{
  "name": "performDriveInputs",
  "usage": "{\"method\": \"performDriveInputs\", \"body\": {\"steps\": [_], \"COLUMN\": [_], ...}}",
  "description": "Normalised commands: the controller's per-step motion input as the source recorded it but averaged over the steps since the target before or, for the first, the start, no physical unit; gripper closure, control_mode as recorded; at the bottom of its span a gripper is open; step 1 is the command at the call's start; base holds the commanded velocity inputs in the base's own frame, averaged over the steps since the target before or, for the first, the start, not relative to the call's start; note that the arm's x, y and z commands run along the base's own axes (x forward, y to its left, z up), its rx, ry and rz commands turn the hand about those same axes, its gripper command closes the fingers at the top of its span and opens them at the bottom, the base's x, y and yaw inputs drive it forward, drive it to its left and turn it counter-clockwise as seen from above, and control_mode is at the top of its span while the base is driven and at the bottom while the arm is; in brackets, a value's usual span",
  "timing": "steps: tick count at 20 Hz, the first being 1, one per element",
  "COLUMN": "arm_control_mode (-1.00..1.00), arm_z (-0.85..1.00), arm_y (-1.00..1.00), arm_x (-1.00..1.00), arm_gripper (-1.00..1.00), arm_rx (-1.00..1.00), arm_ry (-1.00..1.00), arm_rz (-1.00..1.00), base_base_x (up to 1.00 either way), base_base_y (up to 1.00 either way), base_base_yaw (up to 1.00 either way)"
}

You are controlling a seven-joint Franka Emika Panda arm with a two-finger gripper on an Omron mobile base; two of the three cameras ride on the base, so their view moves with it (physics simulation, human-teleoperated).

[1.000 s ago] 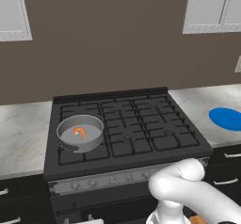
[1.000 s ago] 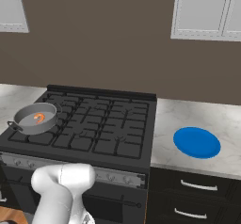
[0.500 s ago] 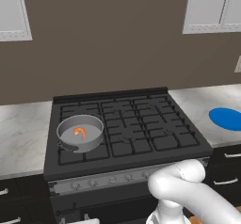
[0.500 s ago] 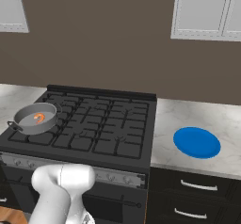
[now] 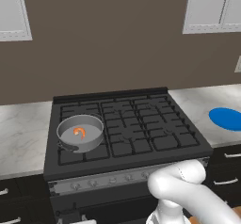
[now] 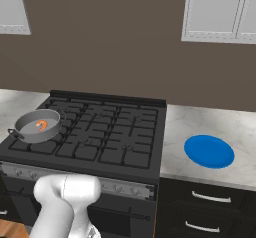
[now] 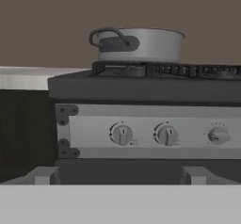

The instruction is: Retrieve the frozen meat and place it in the pot on a burner. Then turn the burner on.

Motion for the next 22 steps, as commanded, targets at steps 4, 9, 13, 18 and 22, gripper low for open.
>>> {"method": "performDriveInputs", "body": {"steps": [4, 9, 13, 18, 22], "arm_control_mode": [-1.00, -1.00, -1.00, -1.00, -1.00], "arm_z": [-0.18, -0.21, -0.20, -0.23, -0.22], "arm_y": [0.00, 0.00, 0.00, 0.00, 0.00], "arm_x": [0.11, 0.07, 0.06, 0.07, 0.10], "arm_gripper": [-1.00, -1.00, -1.00, -1.00, -1.00], "arm_rx": [0.00, 0.00, 0.00, 0.00, 0.00], "arm_ry": [-0.09, -0.11, -0.10, -0.05, -0.02], "arm_rz": [0.00, 0.00, 0.00, 0.00, 0.00], "base_base_x": [0.00, 0.00, 0.00, 0.00, 0.00], "base_base_y": [0.00, 0.00, 0.00, 0.00, 0.00], "base_base_yaw": [0.00, 0.00, 0.00, 0.00, 0.00]}}
